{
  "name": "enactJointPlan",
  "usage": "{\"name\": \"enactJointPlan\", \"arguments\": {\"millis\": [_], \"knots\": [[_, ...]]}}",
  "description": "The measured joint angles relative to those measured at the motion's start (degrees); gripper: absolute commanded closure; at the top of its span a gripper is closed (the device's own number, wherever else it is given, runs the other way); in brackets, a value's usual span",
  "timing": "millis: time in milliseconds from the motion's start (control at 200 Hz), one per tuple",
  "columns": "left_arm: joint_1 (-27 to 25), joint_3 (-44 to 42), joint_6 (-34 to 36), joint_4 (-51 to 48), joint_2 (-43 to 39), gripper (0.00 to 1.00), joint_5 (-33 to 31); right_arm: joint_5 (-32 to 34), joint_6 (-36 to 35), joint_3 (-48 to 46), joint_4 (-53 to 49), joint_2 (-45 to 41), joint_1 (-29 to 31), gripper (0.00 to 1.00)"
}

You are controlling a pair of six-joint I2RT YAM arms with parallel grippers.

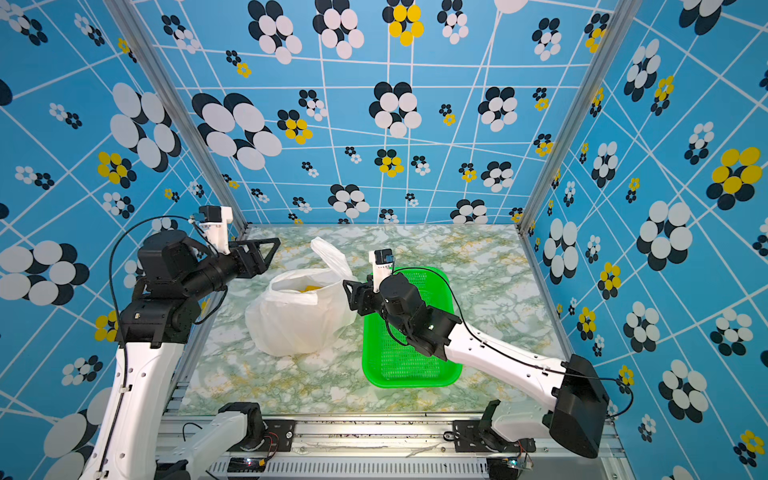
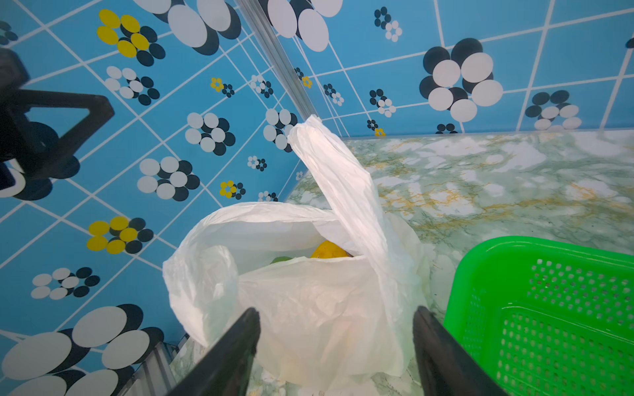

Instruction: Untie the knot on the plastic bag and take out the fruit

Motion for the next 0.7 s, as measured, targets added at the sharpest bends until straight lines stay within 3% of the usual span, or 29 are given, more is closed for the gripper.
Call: {"name": "enactJointPlan", "arguments": {"millis": [125, 245, 460, 700], "knots": [[-12.6, 2.9, 6.7, -2.9, 5.3, 0.14, -12.5, -0.2, 1.3, -1.4, 0.5, 0.0, 2.0, 0.3], [-19.4, 1.6, 12.1, -4.3, 10.6, 0.1, -23.2, -0.6, 2.6, -4.2, 0.6, 0.0, 3.1, 0.3], [-21.1, 1.0, 16.5, -8.1, 17.0, 0.09, -37.3, -1.4, 3.9, -4.9, 0.7, 0.6, 4.1, 0.3], [-21.2, 1.6, 18.0, -11.5, 20.3, 0.04, -41.5, -1.4, 5.7, -4.8, 1.6, 3.8, 4.9, 0.27]]}}
